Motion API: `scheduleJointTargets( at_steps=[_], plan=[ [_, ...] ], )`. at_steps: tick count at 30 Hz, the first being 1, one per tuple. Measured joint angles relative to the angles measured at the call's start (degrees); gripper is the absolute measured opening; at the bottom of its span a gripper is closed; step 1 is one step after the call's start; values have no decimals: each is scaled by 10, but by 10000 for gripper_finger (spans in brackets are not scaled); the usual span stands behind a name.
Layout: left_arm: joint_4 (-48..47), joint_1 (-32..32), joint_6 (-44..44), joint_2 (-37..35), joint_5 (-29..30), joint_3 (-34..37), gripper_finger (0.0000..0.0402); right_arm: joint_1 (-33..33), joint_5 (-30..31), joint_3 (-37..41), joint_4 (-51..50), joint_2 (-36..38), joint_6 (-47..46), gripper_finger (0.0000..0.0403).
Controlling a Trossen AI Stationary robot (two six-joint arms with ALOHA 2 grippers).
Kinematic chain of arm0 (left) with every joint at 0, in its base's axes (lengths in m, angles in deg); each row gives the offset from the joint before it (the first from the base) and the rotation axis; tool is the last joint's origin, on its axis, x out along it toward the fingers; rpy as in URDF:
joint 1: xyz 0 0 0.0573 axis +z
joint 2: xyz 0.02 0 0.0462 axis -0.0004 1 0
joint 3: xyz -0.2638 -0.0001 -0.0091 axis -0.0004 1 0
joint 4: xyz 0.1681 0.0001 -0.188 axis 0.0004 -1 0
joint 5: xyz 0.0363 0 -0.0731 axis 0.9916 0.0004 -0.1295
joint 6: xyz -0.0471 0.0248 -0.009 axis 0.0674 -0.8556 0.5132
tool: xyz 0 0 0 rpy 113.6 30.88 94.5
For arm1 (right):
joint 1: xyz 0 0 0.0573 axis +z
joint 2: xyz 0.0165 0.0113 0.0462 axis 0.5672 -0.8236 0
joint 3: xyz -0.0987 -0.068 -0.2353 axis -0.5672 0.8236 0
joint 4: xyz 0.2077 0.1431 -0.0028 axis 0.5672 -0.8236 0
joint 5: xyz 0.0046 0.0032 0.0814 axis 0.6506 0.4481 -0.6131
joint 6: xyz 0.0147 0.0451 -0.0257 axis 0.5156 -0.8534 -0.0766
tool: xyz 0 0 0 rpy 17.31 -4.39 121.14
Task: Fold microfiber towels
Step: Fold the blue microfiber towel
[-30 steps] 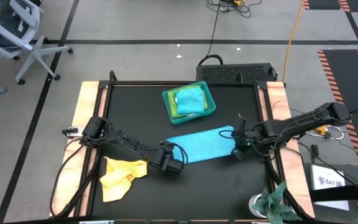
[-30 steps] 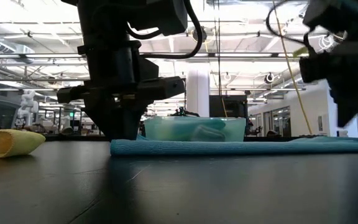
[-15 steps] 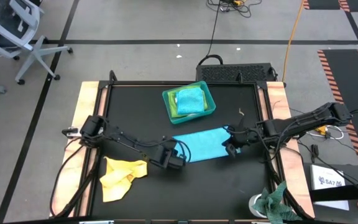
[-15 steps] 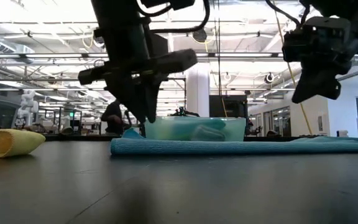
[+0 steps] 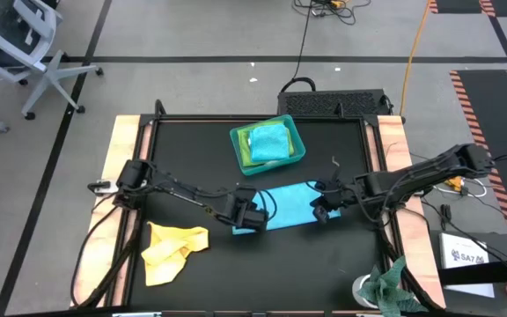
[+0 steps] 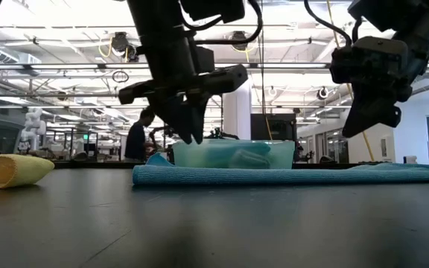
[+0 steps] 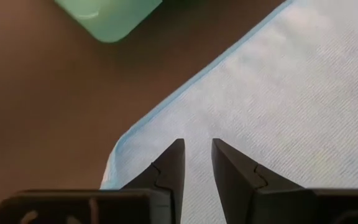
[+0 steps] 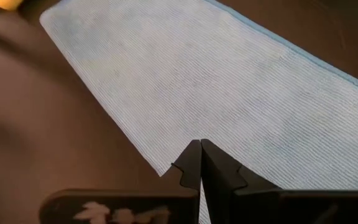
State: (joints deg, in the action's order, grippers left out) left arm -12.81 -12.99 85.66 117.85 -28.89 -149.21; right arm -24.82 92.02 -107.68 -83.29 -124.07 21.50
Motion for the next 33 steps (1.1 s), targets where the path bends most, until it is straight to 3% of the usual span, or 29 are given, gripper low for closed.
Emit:
scheduleJointTargets(
  at_steps=[33],
  plan=[
    [30,16,-45,-1,0,-1,81,0,-2,-1,23,-11,6,0]
  ],
)
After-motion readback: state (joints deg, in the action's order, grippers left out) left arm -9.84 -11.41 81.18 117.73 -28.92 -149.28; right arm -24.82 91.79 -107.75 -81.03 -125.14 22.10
